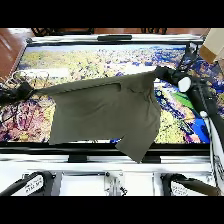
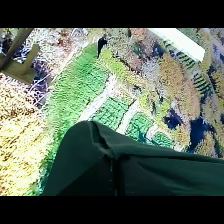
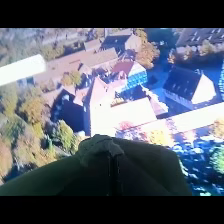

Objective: Fold the shirts.

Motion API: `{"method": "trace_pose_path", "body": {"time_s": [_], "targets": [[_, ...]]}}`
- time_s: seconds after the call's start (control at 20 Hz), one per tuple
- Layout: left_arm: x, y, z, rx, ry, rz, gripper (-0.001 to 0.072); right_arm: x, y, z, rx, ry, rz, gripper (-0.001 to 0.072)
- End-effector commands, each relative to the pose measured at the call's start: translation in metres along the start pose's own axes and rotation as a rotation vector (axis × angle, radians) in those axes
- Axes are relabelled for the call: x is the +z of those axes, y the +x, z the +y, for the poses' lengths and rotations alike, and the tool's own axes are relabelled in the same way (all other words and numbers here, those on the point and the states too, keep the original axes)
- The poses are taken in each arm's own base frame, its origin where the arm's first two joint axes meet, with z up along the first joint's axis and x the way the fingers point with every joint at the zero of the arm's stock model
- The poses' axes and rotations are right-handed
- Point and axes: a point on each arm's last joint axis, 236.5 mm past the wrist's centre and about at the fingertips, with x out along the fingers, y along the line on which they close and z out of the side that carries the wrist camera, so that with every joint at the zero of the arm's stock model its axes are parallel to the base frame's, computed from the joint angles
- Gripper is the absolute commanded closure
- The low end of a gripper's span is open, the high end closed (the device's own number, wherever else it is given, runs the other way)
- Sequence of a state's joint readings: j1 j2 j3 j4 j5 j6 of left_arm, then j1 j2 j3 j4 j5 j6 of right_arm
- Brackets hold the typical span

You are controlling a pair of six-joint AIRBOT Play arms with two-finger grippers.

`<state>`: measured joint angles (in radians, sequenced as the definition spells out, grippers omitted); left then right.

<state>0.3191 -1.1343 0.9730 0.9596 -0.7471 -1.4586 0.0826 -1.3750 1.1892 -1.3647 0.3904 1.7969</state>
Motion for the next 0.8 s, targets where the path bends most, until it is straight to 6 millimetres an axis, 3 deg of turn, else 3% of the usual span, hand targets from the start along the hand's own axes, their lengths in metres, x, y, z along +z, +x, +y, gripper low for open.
{"method": "trace_pose_path", "body": {"time_s": [0.0,0.15,0.2,0.25,0.3,0.35,0.4,0.45,0.5,0.6,0.75], "targets": [[-0.016,0.064,0.017,0.007,-0.075,0.09,0.067,-0.03,0.053,-0.013,0.012,0.221,0.009,0.0652],[-0.049,0.086,0.009,-0.016,-0.174,0.203,0.0668,-0.082,0.059,-0.015,-0.019,0.218,0.195,0.0628],[-0.058,0.085,0.007,-0.025,-0.179,0.239,0.0664,-0.087,0.055,-0.013,-0.018,0.223,0.224,0.0515],[-0.066,0.08,0.004,-0.035,-0.176,0.286,0.0557,-0.085,0.047,-0.011,-0.015,0.222,0.238,0.029],[-0.072,0.071,0.003,-0.053,-0.162,0.348,0.0329,-0.078,0.032,-0.01,-0.01,0.2,0.249,0.0216],[-0.077,0.055,0.004,-0.078,-0.128,0.423,0.0175,-0.071,0.015,-0.013,-0.012,0.157,0.267,0.0216],[-0.082,0.036,0.012,-0.085,-0.095,0.504,0.0181,-0.066,-0.008,-0.022,-0.026,0.095,0.298,0.0216],[-0.092,0.012,0.03,-0.05,-0.08,0.604,0.0258,-0.065,-0.031,-0.034,-0.05,0.04,0.344,0.0216],[-0.106,-0.012,0.048,-0.007,-0.075,0.704,0.0311,-0.072,-0.058,-0.047,-0.063,-0.042,0.423,0.0216],[-0.141,-0.053,0.077,0.071,-0.081,0.868,0.031,-0.101,-0.11,-0.07,-0.06,-0.132,0.633,0.0217],[-0.198,-0.071,0.096,0.069,-0.086,0.902,0.0309,-0.134,-0.162,-0.1,-0.06,-0.118,0.828,0.0217]]}}
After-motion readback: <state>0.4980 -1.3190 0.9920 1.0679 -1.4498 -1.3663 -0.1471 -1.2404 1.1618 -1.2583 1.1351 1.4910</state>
